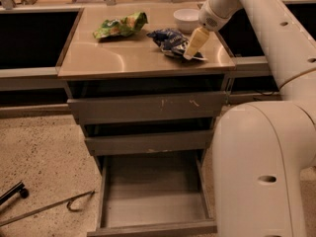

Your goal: Place blue chip bag into bottom drawer

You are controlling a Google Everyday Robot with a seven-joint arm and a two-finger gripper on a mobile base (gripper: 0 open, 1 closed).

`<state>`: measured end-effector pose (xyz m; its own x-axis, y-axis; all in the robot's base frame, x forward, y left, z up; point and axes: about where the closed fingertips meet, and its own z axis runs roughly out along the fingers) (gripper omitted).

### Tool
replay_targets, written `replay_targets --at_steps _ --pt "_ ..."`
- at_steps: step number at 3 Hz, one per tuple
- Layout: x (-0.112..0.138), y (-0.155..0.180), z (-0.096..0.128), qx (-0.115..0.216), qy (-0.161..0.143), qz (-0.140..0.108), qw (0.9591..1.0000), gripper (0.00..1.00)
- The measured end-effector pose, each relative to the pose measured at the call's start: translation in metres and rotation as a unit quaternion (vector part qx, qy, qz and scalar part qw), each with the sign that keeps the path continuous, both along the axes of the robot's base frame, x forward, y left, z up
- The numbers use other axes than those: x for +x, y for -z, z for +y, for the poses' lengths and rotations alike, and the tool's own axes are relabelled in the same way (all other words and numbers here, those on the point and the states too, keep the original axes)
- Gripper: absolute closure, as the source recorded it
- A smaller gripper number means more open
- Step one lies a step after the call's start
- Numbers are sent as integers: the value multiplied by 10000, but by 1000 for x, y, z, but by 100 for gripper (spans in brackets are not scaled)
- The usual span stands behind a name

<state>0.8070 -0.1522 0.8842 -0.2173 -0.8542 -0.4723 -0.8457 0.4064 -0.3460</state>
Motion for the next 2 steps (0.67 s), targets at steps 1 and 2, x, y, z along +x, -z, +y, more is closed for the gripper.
replay_targets --at_steps 1,2 --pt "4 20 43 348 -394 105 9986 0" --pt "4 34 72 493 -661 192 9964 0"
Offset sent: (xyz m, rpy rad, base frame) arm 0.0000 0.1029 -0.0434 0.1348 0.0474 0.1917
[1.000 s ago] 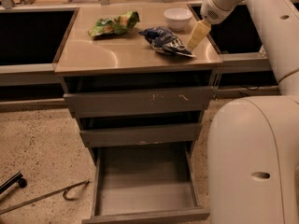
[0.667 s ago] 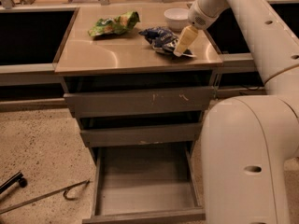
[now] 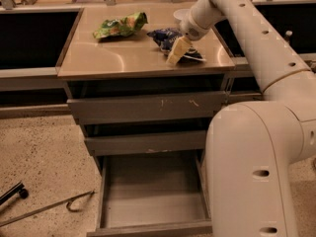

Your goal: Place blue chip bag into bottom drawer

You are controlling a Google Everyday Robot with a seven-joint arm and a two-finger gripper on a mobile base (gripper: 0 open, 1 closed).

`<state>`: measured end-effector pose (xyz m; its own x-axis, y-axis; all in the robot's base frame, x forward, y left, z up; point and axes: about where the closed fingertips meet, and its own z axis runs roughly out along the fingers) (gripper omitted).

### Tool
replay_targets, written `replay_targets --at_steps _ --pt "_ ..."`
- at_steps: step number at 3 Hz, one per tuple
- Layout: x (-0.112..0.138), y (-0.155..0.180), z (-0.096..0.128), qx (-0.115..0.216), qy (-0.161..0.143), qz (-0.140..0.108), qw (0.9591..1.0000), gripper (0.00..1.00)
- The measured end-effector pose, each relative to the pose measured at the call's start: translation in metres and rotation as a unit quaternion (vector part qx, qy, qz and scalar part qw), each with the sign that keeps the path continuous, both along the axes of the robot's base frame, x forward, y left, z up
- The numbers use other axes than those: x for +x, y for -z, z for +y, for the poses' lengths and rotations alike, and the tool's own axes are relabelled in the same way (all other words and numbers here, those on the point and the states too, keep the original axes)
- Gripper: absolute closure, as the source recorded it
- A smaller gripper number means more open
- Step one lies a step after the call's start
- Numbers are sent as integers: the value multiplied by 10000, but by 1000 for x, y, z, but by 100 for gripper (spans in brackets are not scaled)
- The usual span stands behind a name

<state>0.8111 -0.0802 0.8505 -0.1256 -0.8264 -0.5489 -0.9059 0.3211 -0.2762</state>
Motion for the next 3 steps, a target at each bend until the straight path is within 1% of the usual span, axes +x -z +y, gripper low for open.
replay_targets --at_steps 1,3 --pt "6 17 18 -71 -110 30 9999 18" --pt "6 16 18 -70 -113 31 9999 64"
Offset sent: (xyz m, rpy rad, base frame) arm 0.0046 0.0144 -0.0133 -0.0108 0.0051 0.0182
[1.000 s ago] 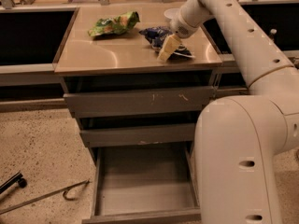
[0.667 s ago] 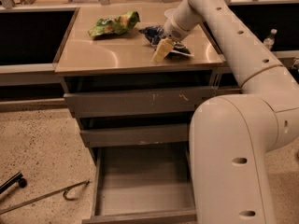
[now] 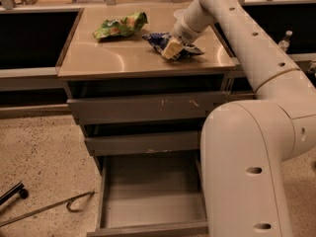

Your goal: Place blue chip bag into bottom drawer

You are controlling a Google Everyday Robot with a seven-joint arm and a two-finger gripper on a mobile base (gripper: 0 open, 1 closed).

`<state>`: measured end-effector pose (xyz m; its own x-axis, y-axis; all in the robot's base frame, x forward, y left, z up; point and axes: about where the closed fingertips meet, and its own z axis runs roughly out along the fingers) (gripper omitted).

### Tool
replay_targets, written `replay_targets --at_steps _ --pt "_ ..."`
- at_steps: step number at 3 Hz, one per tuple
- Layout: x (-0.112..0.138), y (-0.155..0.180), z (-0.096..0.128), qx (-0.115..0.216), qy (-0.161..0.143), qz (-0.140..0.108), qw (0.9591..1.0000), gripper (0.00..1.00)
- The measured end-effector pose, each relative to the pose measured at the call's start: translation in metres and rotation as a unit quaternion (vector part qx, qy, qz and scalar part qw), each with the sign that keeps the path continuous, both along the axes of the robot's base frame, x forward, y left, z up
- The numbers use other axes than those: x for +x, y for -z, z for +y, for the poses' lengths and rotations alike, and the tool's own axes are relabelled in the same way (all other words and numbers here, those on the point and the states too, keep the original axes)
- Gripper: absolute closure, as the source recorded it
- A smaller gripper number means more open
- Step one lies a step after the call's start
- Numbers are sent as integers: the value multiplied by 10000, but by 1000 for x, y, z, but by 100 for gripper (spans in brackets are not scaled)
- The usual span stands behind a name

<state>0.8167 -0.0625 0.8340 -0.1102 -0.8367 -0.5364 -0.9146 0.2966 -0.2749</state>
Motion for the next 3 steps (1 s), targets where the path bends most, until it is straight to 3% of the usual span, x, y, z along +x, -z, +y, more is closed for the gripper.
replay_targets --at_steps 1,2,3 --pt "-13 -5 -3 60 -159 31 9999 88" --pt "-42 -30 -19 309 -128 -92 9994 100" --pt "-86 -27 -23 434 -183 122 9988 100"
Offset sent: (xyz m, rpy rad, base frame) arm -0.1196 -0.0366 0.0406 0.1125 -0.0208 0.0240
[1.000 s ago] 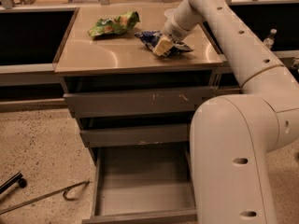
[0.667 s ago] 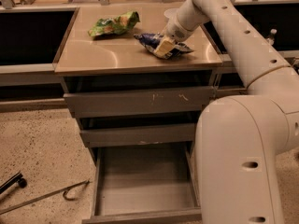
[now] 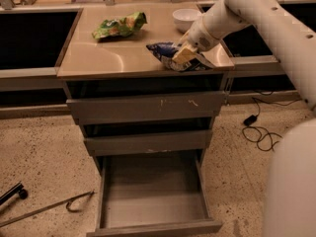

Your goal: Place blue chip bag into bottom drawer

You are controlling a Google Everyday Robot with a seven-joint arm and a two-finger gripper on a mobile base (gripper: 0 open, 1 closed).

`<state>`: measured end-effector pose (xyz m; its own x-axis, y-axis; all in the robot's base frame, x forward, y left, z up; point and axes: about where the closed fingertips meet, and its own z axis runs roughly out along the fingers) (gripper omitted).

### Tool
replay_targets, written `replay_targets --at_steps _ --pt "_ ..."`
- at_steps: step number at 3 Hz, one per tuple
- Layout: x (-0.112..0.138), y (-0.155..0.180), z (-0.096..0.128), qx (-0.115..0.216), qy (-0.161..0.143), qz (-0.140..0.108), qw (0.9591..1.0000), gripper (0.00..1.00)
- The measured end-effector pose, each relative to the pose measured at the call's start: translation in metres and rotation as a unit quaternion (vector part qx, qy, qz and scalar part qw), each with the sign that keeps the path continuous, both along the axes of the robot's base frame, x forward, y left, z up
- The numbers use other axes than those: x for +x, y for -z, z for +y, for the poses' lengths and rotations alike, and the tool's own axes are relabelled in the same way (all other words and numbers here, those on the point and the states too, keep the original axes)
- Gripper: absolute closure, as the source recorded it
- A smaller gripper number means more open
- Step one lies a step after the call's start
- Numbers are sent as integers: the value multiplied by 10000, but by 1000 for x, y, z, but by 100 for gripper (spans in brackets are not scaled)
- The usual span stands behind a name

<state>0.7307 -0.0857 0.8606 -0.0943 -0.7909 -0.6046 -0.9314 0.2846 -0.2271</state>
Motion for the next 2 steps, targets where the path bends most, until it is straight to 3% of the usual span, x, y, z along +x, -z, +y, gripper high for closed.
replay_targets --at_steps 1,2 --pt "-41 4 2 86 -107 140 9998 100" --pt "-67 24 18 357 -470 349 9976 100"
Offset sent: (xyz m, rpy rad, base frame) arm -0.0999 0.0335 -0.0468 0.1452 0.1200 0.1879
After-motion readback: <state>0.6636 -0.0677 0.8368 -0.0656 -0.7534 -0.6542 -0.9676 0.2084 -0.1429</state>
